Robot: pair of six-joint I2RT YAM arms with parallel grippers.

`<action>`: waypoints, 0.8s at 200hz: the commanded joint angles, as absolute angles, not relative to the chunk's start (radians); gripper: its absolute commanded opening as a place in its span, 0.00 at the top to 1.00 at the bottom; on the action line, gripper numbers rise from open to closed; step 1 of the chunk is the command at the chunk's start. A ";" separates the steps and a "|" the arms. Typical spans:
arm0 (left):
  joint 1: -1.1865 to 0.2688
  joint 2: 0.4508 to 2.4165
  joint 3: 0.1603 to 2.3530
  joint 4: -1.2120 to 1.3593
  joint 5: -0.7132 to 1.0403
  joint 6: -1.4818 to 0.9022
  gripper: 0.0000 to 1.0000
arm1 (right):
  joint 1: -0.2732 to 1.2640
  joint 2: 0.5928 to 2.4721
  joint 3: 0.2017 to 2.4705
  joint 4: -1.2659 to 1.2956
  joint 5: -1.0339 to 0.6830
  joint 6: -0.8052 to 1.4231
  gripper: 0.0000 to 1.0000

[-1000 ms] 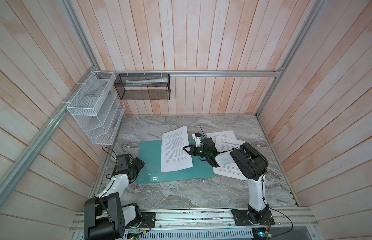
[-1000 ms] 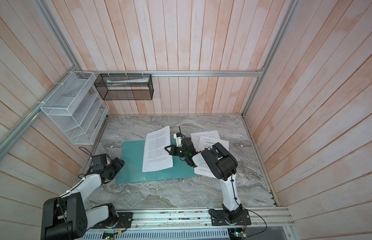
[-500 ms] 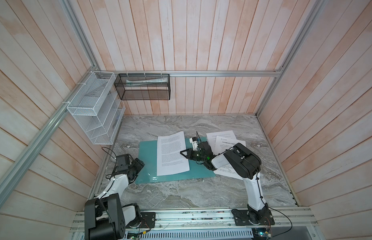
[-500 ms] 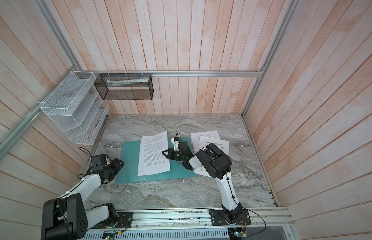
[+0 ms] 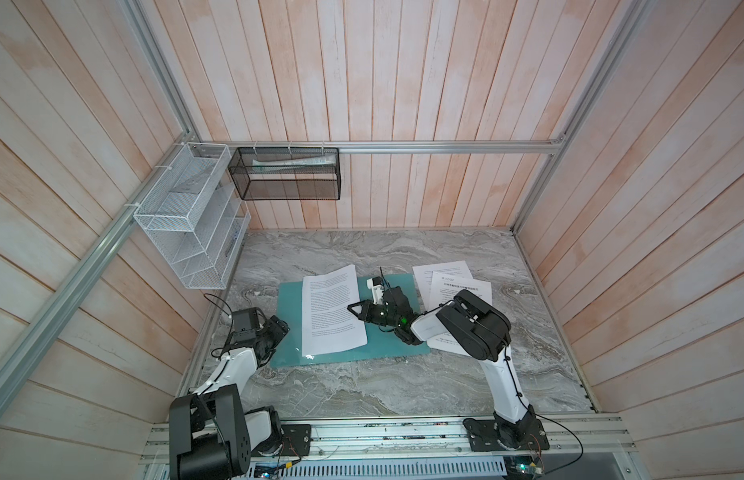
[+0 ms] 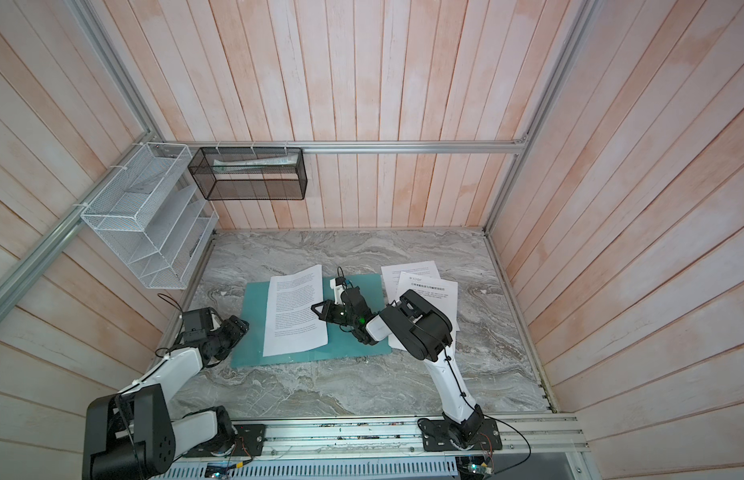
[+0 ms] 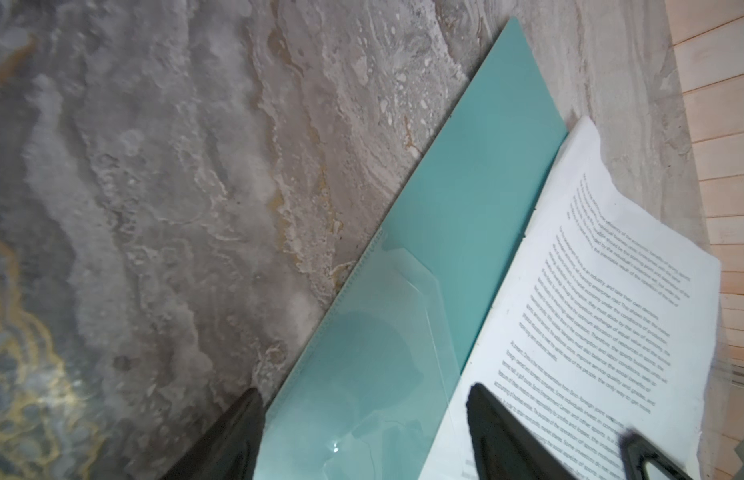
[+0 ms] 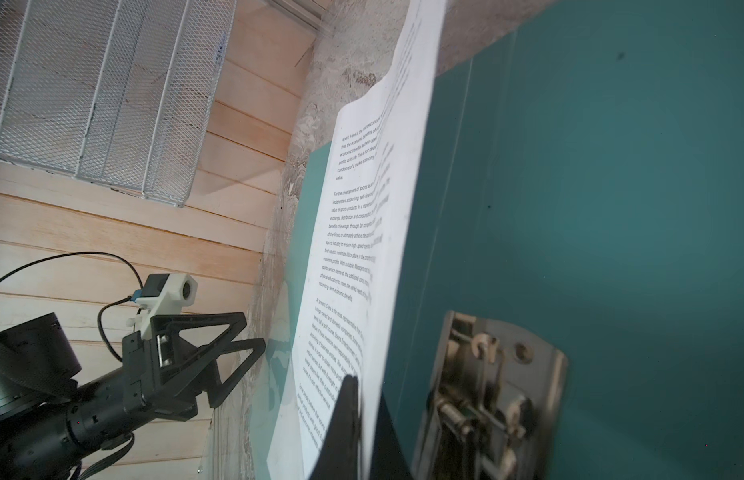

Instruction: Put the files into the folder

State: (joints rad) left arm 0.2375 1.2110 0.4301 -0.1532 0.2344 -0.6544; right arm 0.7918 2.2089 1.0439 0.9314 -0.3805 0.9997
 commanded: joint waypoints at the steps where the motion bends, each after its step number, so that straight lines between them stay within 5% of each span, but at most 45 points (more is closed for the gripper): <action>1: 0.241 1.239 0.414 -0.210 0.254 -0.646 0.21 | 0.804 2.220 1.067 0.914 -0.323 1.013 1.00; 140: 0.241 1.244 0.412 -0.201 0.269 -0.643 0.22 | 0.870 2.258 1.177 0.759 -0.341 1.047 1.00; 160: 0.241 1.244 0.412 -0.198 0.267 -0.644 0.22 | 0.862 2.210 1.189 0.633 -0.349 0.955 0.61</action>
